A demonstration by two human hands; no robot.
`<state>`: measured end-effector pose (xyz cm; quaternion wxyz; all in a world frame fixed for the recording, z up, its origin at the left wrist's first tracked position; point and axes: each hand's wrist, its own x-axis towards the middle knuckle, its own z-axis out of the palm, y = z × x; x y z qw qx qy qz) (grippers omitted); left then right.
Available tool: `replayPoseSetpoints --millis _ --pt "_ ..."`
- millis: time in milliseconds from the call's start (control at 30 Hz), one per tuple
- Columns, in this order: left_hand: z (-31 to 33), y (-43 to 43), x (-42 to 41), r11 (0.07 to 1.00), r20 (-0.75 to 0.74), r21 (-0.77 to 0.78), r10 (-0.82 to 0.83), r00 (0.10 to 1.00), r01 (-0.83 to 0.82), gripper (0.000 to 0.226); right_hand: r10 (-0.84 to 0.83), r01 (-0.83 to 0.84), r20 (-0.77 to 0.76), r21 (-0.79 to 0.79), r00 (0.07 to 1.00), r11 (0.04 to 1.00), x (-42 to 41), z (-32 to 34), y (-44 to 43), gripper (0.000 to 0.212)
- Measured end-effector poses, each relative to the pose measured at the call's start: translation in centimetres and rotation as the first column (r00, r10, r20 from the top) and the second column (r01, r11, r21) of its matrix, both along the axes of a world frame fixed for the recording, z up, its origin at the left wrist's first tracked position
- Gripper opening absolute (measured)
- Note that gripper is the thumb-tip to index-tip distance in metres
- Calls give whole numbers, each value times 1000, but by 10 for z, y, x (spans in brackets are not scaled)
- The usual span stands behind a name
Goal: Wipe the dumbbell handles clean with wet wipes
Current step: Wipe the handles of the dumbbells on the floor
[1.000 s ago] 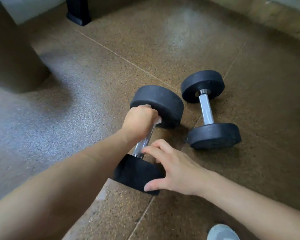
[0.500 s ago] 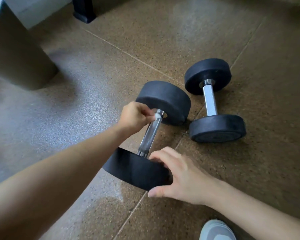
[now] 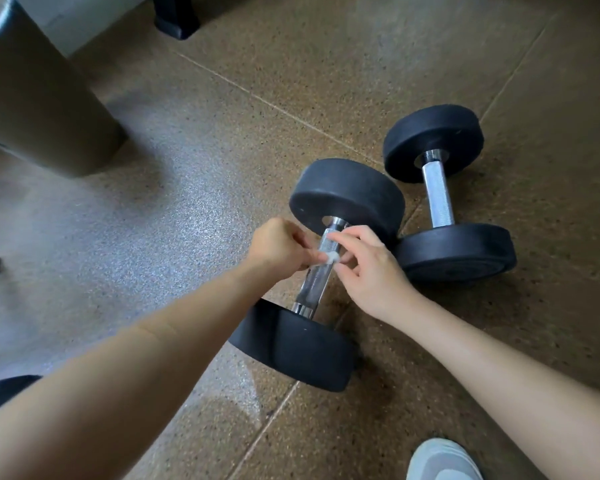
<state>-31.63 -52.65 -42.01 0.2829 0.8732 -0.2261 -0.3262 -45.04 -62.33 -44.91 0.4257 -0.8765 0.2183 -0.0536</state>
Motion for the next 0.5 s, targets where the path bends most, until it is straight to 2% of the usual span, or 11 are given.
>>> replayPoseSetpoints --millis 67,133,233,300,333,400,500 --pt "-2 -9 0 1000 76 14 -7 997 6 23 -26 26 27 11 999 1000 0 -3 0 45" --pt "-4 -21 -1 999 175 -47 5 985 4 17 -74 72 57 32 996 997 2 -3 -2 44" --pt "-7 -23 -1 993 135 -113 47 990 -32 22 -143 145 114 -9 983 989 2 0 -7 35" --pt "-5 -12 2 999 135 11 -48 990 47 28 -106 116 150 -61 983 991 -2 2 -6 23" --pt "-4 -4 3 989 117 101 -119 986 108 24 -69 79 148 -64 987 995 -4 2 -3 18" --pt "5 13 1 926 52 286 -273 961 248 9 17 -15 110 -23 994 1000 -10 1 7 11" --pt "13 21 -6 811 5 423 -449 894 405 14 67 -74 90 80 994 994 -16 -1 21 13"
